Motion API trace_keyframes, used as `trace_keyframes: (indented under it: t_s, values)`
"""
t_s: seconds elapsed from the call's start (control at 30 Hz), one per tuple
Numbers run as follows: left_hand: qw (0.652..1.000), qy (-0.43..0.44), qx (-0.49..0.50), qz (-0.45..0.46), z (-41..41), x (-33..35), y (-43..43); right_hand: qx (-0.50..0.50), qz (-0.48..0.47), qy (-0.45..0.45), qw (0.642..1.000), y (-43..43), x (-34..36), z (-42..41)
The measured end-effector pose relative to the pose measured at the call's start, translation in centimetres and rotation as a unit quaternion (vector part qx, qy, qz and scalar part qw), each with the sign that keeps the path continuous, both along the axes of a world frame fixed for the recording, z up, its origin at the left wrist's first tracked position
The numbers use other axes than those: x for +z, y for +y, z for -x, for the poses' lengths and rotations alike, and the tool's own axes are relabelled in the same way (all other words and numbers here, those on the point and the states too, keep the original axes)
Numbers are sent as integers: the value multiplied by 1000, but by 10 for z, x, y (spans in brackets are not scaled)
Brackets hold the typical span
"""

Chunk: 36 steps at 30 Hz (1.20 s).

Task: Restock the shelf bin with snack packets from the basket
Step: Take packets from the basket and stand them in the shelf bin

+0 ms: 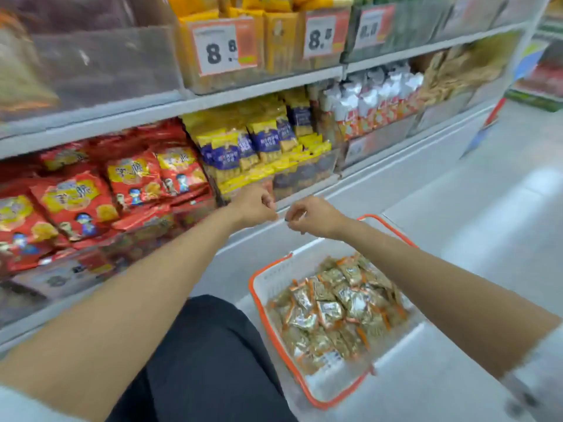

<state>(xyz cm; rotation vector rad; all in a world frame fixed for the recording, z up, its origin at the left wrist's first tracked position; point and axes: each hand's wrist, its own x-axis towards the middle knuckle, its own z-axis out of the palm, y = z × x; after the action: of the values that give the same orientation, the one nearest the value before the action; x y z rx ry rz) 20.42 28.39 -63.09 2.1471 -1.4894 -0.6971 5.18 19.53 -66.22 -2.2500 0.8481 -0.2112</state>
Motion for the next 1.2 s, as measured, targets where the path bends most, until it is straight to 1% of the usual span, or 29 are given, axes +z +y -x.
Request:
trace_keyframes:
  t_s: [0.07, 0.13, 0.2, 0.3, 0.33, 0.4, 0.5, 0.57, 0.63, 0.7, 0.8, 0.87, 0.9, 0.93, 0.97, 1.0, 1.03, 1.07, 1.13, 1.17, 1.2]
  values:
    - [999, 25, -17, -29, 16, -38, -6, 0, -51, 78, 996, -2, -44, 24]
    - [996, 41, -35, -69, 28, -72, -8, -4, -96, 153, 983, -2, -91, 46]
    - [990, 48, -53, -125, 34, -102, -5, -8, -113, 234, 966, -2, -133, 71]
    - [973, 10, -108, -203, 35, -140, -1, -18, -132, 350, 927, -4, -190, 105]
    - [966, -9, -120, -227, 33, -149, -1, -17, -132, 374, 918, -4, -207, 114]
    - [961, -31, -125, -243, 27, -158, -5, -3, -134, 409, 903, -4, -236, 125]
    - [961, -37, -127, -244, 20, -168, -14, -18, -137, 424, 895, -4, -266, 125]
    - [958, -25, -130, -253, 18, -172, -17, -45, -138, 405, 903, -9, -288, 118]
    - [959, 11, -118, -256, 14, -175, -18, -106, -140, 366, 914, -14, -308, 106]
    - [963, 34, -99, -249, 9, -175, -20, -133, -137, 347, 918, -14, -327, 91]
    - [966, 46, -80, -242, 3, -177, -21, -115, -189, 374, 901, 10, -348, 78]
    - [964, 53, -76, -248, 1, -179, -20, -103, -186, 395, 894, 30, -366, 83]
    - [963, 56, -76, -252, 0, -180, -19, -115, -182, 413, 885, 41, -370, 87]
    - [962, 58, -75, -254, 0, -181, -18, -109, -175, 432, 878, 51, -373, 94]
    - [962, 59, -75, -257, -1, -182, -17, -82, -157, 457, 872, 59, -372, 98]
    - [961, 59, -76, -260, -1, -182, -16, -47, -121, 480, 868, 62, -372, 101]
    - [960, 60, -76, -262, -1, -183, -15, -28, -62, 496, 866, 62, -368, 101]
    - [960, 64, -75, -264, -1, -183, -15, -26, -7, 496, 868, 59, -363, 99]
    - [958, 73, -74, -268, 0, -184, -15, -29, 44, 477, 877, 46, -358, 96]
    - [957, 76, -74, -270, 0, -185, -15, -29, 55, 462, 885, 39, -362, 96]
    - [956, 77, -74, -272, 0, -184, -15, -32, 45, 449, 892, 32, -359, 93]
